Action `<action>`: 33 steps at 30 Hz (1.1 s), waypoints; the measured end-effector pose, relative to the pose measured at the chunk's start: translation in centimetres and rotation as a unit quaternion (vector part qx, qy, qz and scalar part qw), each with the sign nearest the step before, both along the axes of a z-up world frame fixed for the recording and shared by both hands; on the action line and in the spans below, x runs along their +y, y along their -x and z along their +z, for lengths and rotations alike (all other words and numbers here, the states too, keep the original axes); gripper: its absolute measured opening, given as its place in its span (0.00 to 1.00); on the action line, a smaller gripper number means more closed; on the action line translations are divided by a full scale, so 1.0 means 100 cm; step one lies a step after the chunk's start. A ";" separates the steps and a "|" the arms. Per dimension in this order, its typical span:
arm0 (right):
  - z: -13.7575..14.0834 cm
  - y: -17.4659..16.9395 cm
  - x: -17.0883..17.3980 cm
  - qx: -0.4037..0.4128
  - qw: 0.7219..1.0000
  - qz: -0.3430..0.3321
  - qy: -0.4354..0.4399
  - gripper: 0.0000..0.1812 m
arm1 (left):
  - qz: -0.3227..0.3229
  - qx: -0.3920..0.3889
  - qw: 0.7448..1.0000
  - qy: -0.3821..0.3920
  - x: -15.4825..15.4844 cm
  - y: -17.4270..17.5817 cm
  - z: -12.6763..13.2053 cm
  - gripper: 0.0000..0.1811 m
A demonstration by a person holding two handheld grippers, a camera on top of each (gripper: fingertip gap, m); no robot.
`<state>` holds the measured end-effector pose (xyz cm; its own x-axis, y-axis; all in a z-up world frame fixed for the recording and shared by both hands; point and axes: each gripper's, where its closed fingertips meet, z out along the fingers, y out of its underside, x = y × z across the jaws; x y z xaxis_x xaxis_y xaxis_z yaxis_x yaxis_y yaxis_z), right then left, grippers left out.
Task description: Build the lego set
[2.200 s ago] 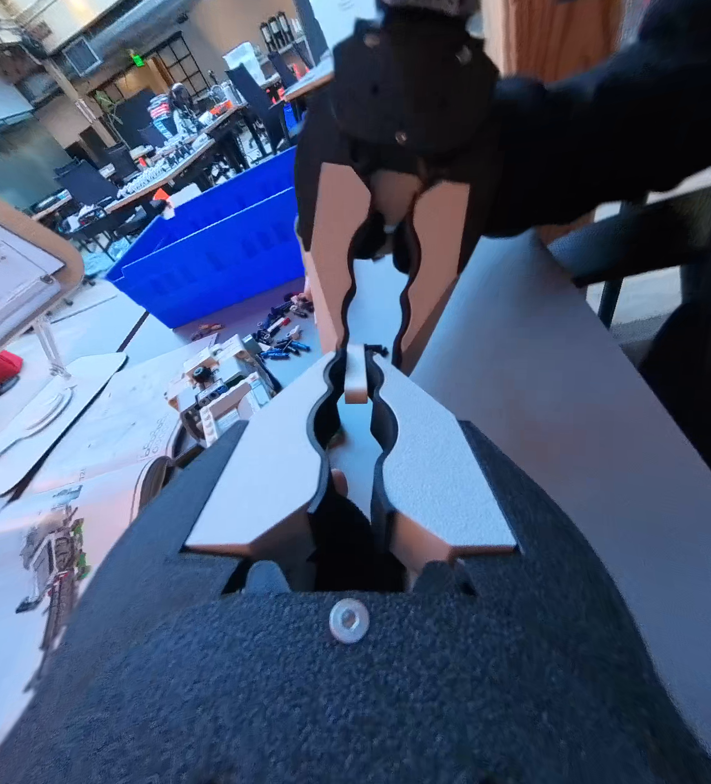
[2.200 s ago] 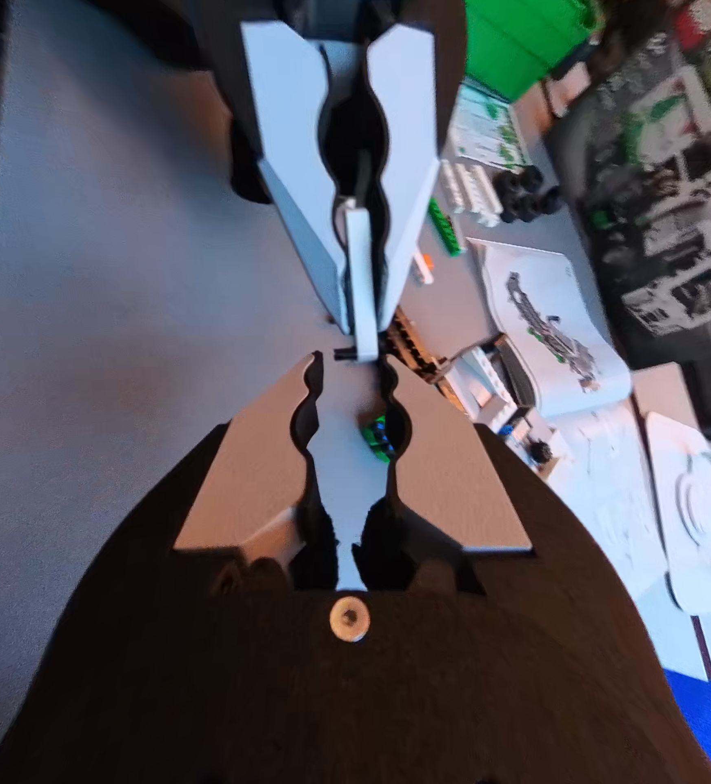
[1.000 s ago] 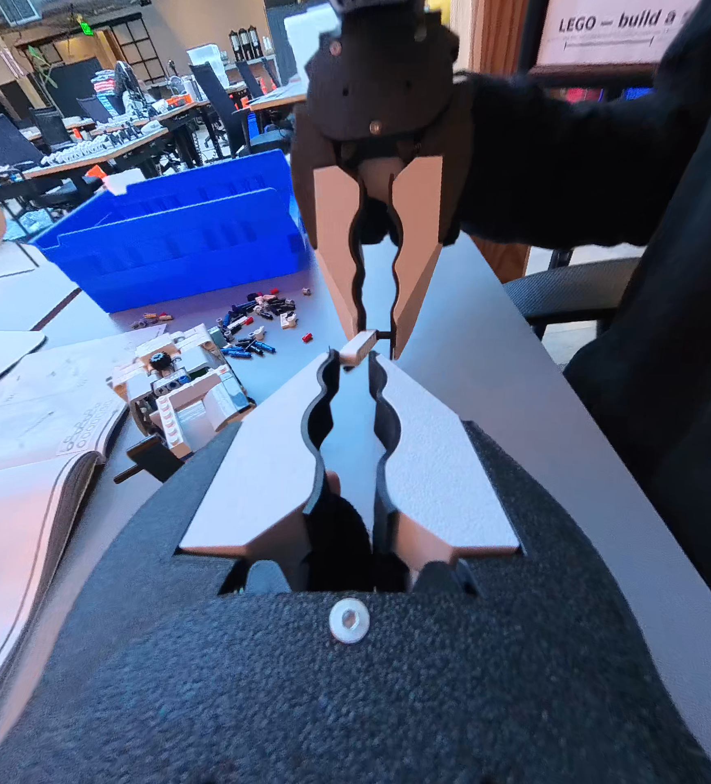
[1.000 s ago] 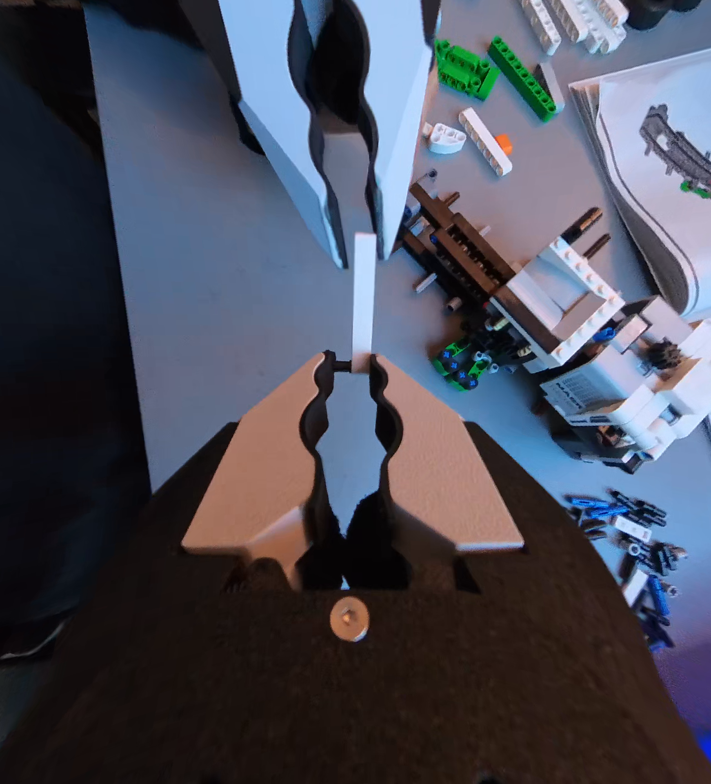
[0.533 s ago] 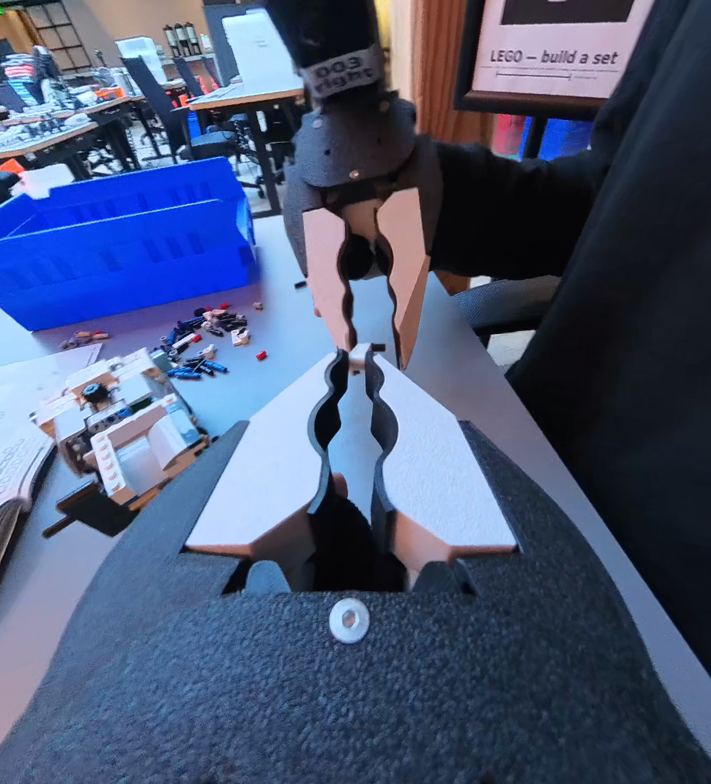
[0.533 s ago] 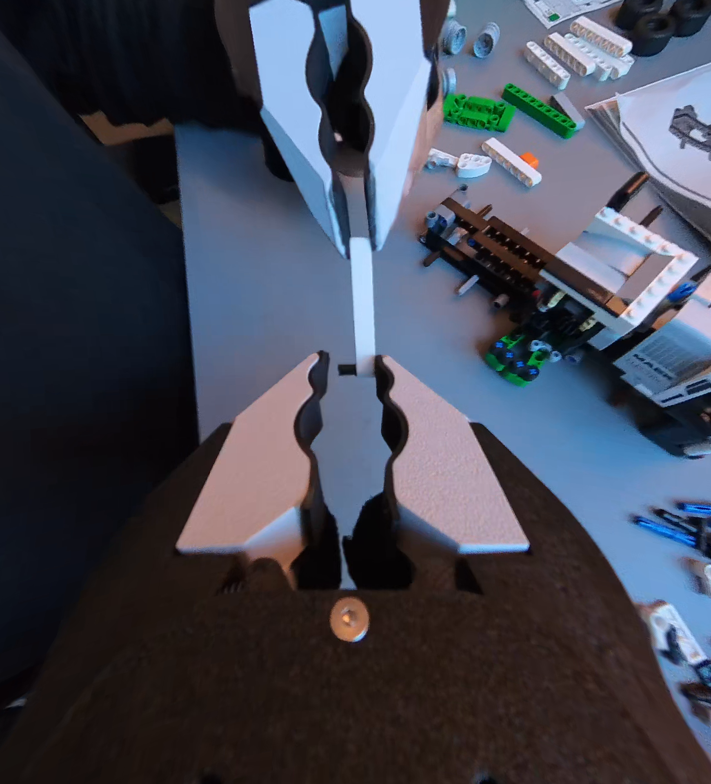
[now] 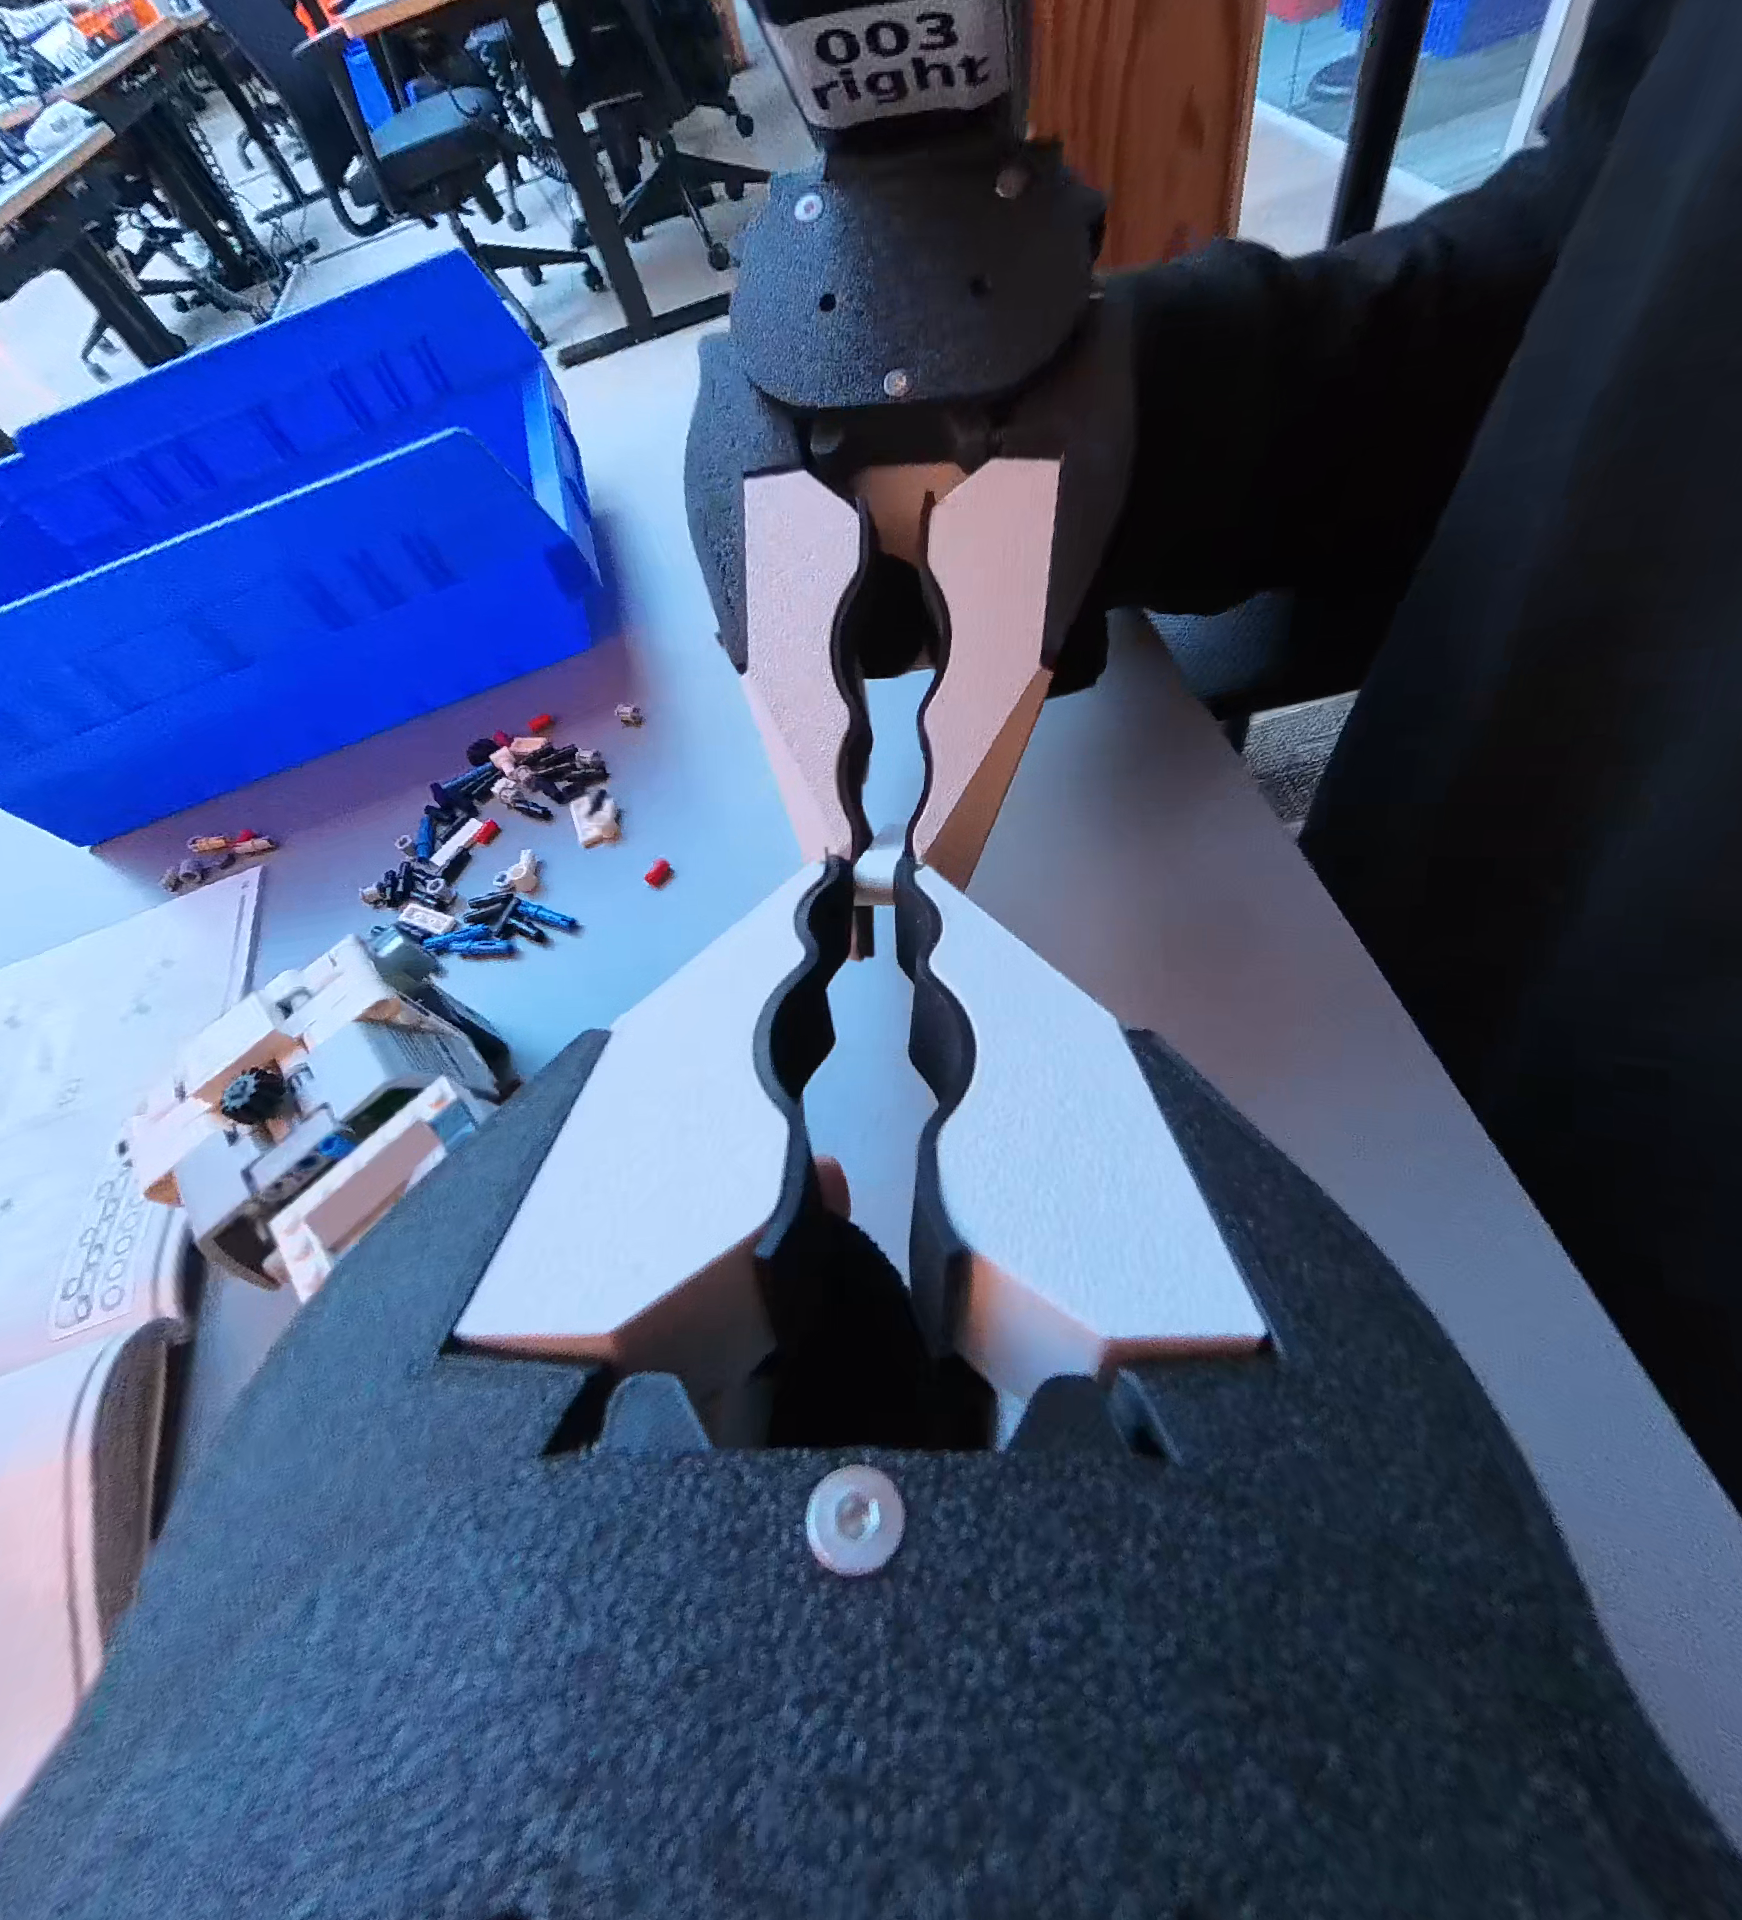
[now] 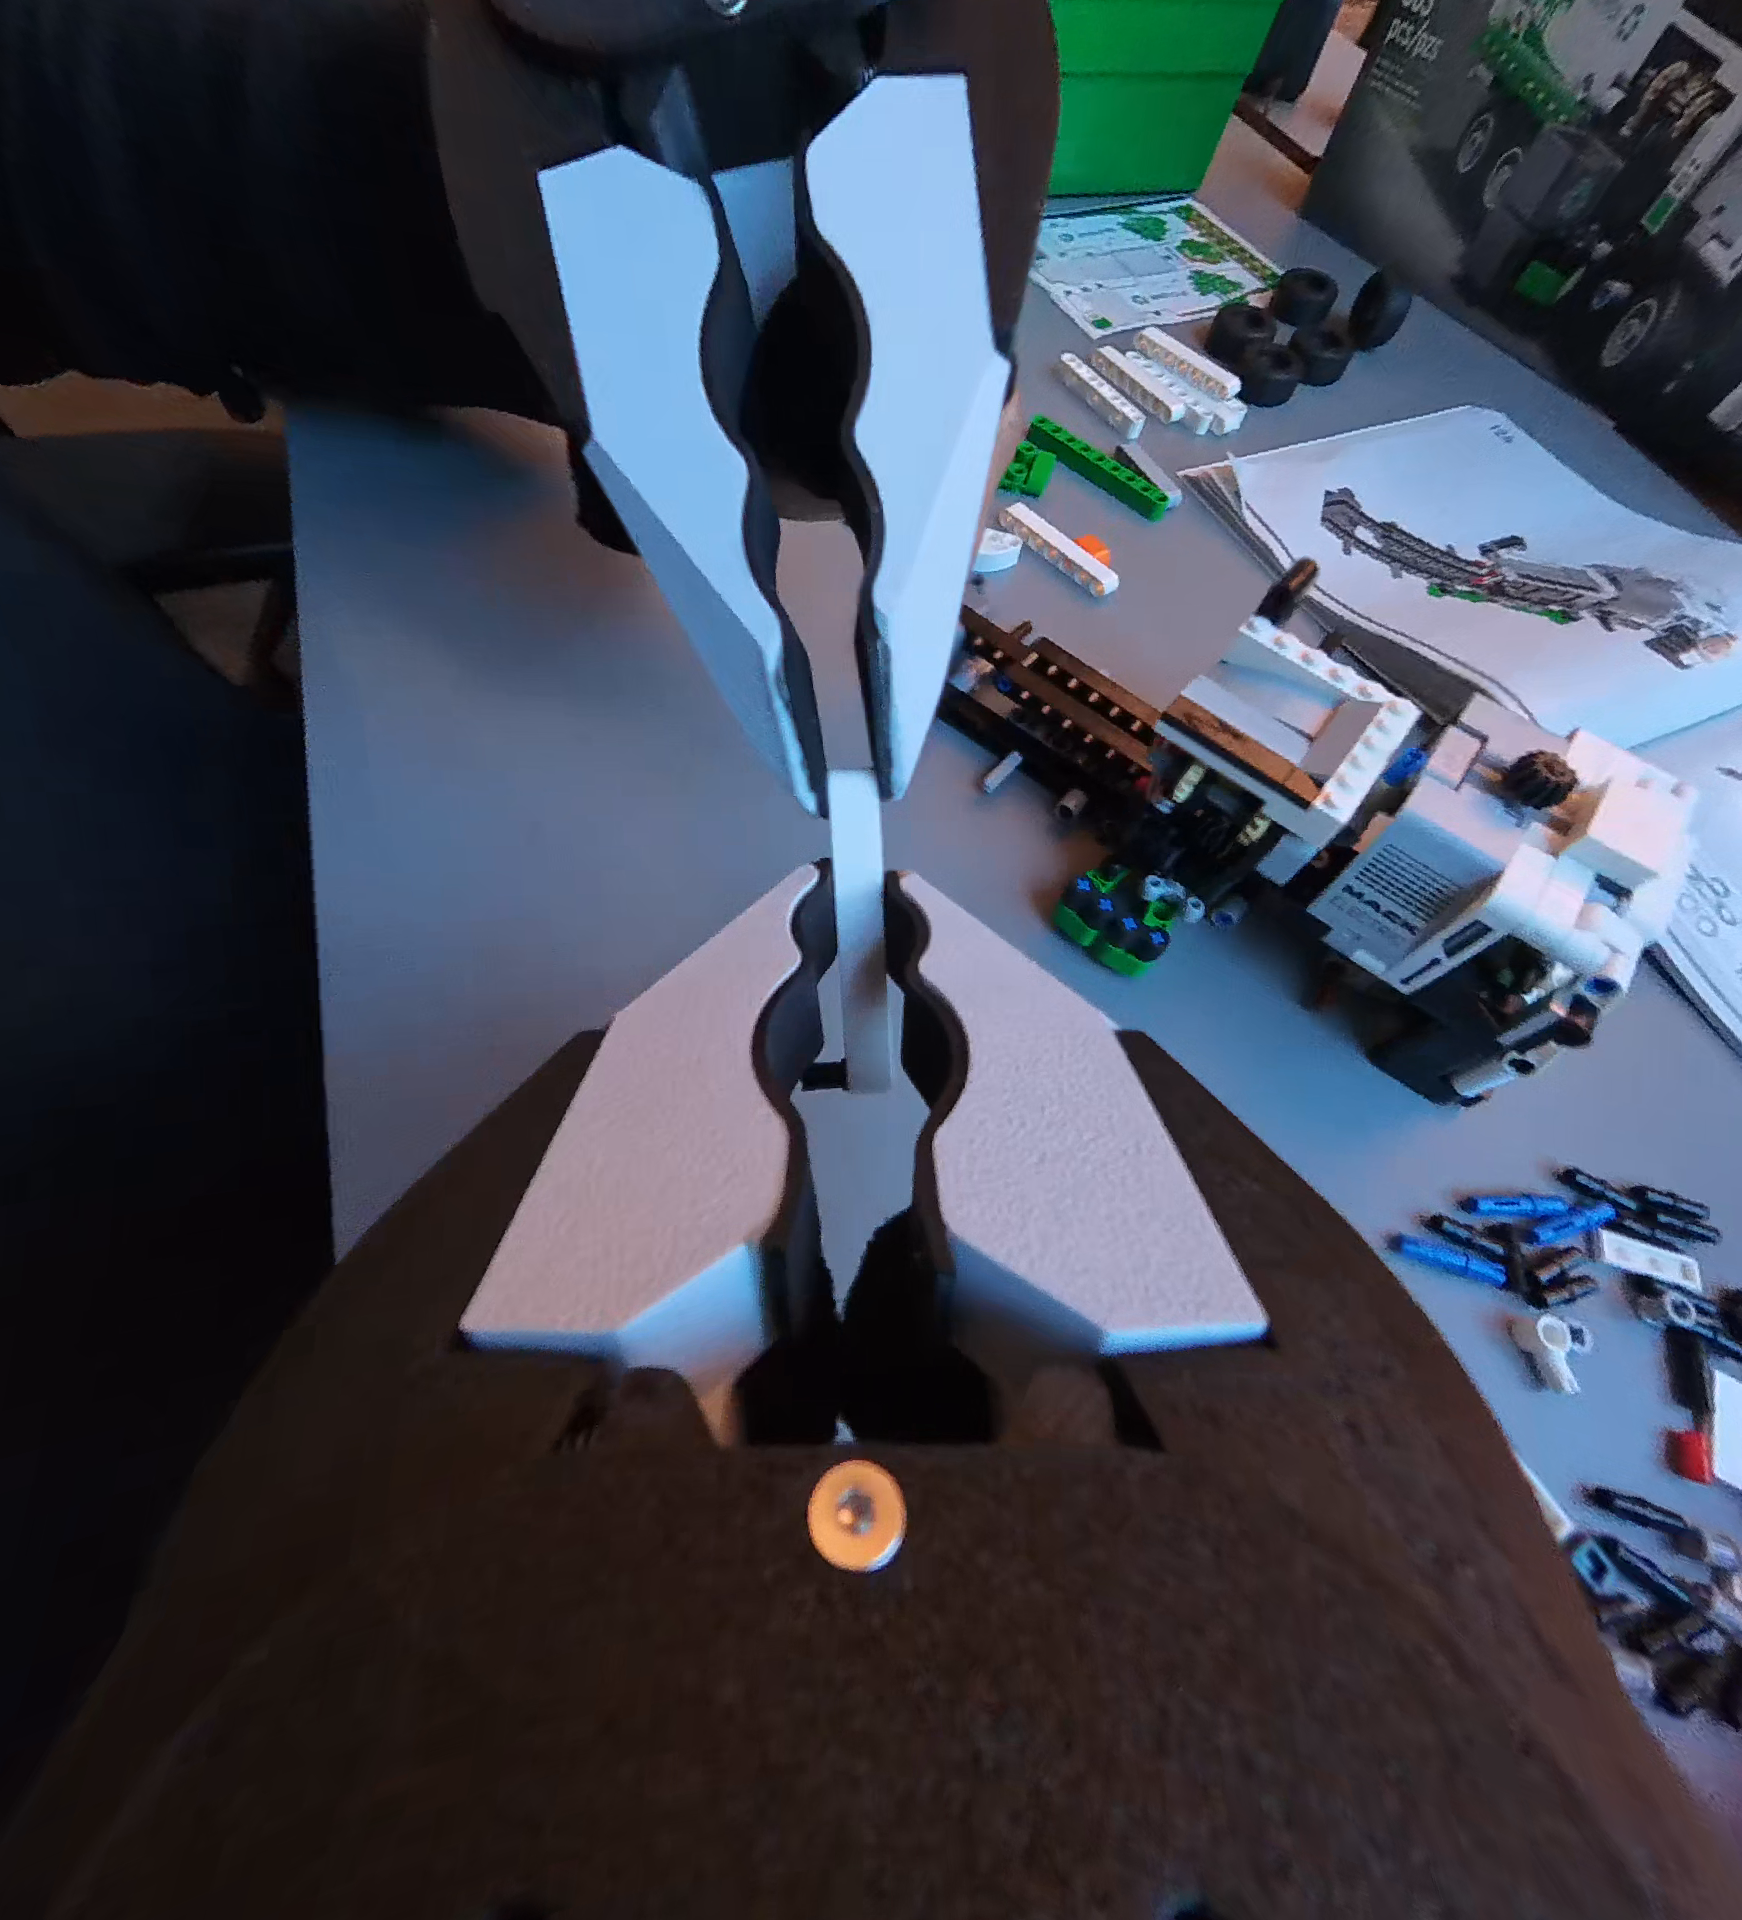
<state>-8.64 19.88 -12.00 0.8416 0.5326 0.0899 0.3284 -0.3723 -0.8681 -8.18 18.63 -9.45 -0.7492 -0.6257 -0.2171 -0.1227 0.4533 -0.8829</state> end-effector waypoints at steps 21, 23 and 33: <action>0.025 -0.126 -0.009 0.123 0.938 -0.278 -0.168 0.04 | 0.337 0.143 0.930 0.039 0.016 -0.039 -0.063 0.17; 0.020 -0.124 -0.008 0.117 0.942 -0.274 -0.156 0.04 | 0.322 0.172 0.931 0.023 0.013 -0.047 -0.075 0.20; 0.020 -0.117 -0.008 0.127 0.948 -0.251 -0.151 0.04 | 0.250 0.192 0.948 -0.050 0.006 -0.074 -0.083 0.14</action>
